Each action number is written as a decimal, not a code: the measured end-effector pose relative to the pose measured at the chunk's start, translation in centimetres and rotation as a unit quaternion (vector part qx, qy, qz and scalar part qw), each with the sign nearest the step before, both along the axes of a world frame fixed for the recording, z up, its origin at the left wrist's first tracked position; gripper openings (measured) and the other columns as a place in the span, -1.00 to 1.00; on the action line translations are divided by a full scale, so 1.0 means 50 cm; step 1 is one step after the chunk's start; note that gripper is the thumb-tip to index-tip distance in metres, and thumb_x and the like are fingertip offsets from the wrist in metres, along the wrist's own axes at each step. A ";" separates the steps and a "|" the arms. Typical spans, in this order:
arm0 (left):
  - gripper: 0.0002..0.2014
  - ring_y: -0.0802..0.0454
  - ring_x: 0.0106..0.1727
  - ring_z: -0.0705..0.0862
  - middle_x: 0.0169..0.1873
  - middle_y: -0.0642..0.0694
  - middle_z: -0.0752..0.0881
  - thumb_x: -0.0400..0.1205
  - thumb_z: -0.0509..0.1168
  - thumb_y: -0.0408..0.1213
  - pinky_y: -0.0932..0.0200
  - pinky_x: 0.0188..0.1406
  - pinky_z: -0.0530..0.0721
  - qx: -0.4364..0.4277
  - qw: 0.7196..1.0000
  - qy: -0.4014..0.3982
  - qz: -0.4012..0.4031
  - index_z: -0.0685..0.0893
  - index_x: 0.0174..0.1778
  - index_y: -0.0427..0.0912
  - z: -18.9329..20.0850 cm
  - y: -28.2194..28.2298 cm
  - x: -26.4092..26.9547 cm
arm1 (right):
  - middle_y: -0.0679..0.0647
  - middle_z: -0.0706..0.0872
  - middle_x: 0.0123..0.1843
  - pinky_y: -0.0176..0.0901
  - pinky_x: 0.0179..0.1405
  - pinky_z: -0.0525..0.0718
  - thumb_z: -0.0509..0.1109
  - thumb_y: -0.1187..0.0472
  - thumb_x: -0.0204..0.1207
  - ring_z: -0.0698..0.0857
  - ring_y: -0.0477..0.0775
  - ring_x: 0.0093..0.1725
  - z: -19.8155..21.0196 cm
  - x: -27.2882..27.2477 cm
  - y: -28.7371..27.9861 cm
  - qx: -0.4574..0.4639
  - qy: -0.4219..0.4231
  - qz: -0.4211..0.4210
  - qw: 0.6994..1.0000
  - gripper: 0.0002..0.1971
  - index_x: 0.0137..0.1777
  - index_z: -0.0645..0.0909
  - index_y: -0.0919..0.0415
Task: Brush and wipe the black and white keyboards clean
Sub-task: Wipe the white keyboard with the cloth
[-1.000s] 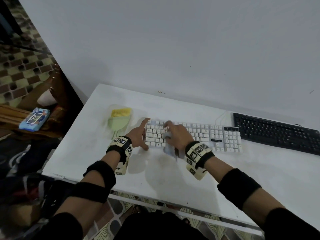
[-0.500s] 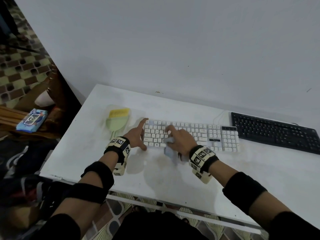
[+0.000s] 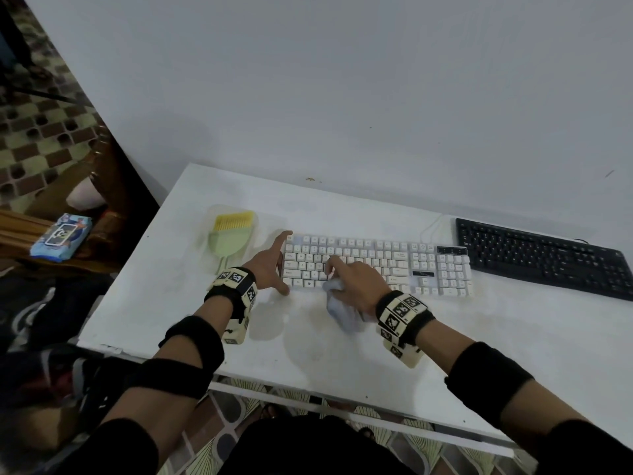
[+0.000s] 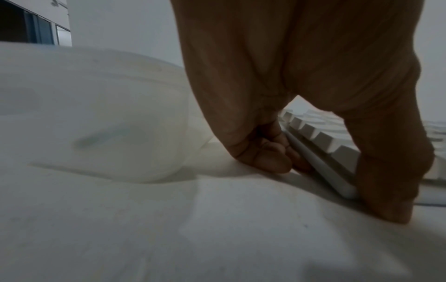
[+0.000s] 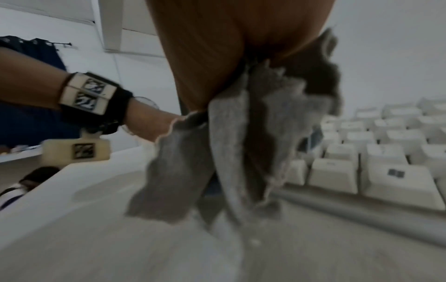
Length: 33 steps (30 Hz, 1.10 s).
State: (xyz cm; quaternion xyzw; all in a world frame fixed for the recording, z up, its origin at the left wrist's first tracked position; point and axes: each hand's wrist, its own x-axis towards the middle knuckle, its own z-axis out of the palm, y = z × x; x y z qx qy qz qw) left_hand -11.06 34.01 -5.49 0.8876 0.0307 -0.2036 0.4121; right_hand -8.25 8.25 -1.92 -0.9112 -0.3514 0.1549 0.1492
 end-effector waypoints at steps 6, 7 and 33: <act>0.41 0.10 -0.17 0.67 -0.08 -0.14 0.73 0.30 0.71 -0.48 0.26 -0.17 0.57 -0.001 1.000 -0.006 -0.002 -0.20 0.80 0.10 0.003 0.000 -0.003 | 0.06 0.81 -0.04 0.01 -0.21 0.75 0.43 0.24 0.56 0.74 0.15 -0.17 0.026 0.079 0.018 0.093 -0.044 -0.131 0.986 -0.66 0.26 0.43 0.09; 0.41 0.08 -0.16 0.68 -0.07 -0.16 0.74 0.30 0.71 -0.48 0.23 -0.14 0.59 -0.002 1.000 -0.005 -0.002 -0.20 0.80 0.10 0.003 0.000 -0.004 | 0.09 0.81 -0.04 0.06 -0.16 0.75 0.40 0.23 0.58 0.74 0.19 -0.14 0.027 0.087 0.018 0.084 -0.053 -0.139 0.985 -0.69 0.26 0.43 0.09; 0.42 0.09 -0.14 0.67 -0.01 -0.21 0.75 0.29 0.73 -0.44 0.27 -0.15 0.57 0.004 1.000 -0.005 -0.006 -0.22 0.80 0.12 -0.001 0.001 0.000 | 0.07 0.81 -0.06 -0.04 -0.20 0.71 0.41 0.09 0.63 0.74 0.15 -0.16 -0.011 0.034 -0.026 0.088 -0.045 -0.126 0.987 -0.80 0.17 0.54 0.10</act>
